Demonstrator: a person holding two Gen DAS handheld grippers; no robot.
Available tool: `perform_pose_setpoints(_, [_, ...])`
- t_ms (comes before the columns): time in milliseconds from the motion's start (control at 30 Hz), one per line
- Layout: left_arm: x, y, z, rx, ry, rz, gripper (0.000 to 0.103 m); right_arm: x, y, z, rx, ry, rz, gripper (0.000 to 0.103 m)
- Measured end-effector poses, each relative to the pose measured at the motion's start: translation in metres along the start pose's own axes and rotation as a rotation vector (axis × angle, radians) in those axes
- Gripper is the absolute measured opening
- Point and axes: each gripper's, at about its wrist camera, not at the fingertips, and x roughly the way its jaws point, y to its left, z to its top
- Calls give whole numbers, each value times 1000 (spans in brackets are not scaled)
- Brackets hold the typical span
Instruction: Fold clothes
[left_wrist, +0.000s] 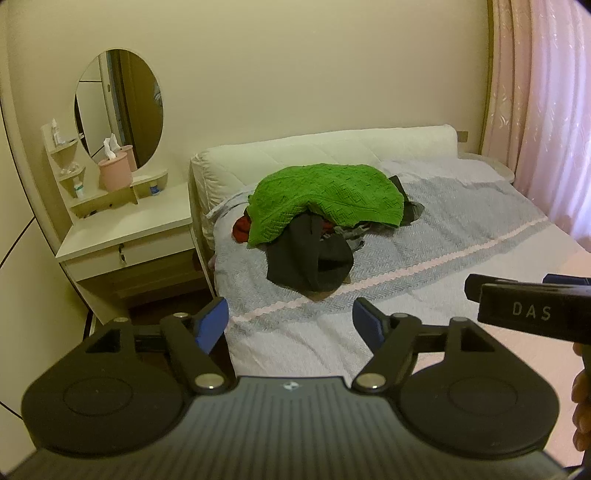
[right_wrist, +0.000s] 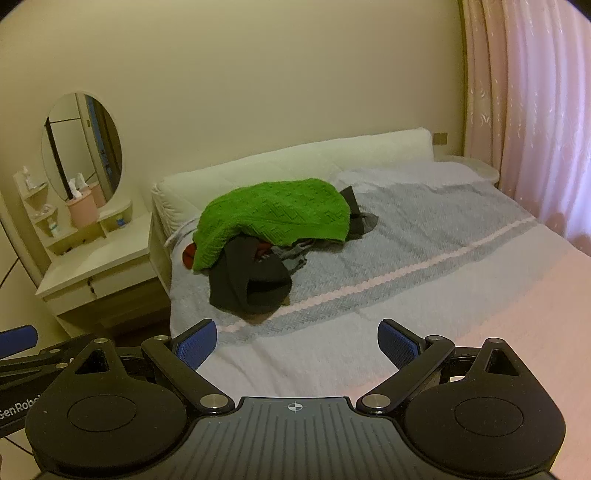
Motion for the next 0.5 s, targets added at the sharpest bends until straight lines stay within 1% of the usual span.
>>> perform_pose_setpoints(367, [6,10,-11,-8,3,-14,71,-4,-3,-3,2,-8,-3,96])
perform_pose_setpoints(500, [6,5,-5,-12,4,-8,71,1,0,1,-3,-6,-5,96])
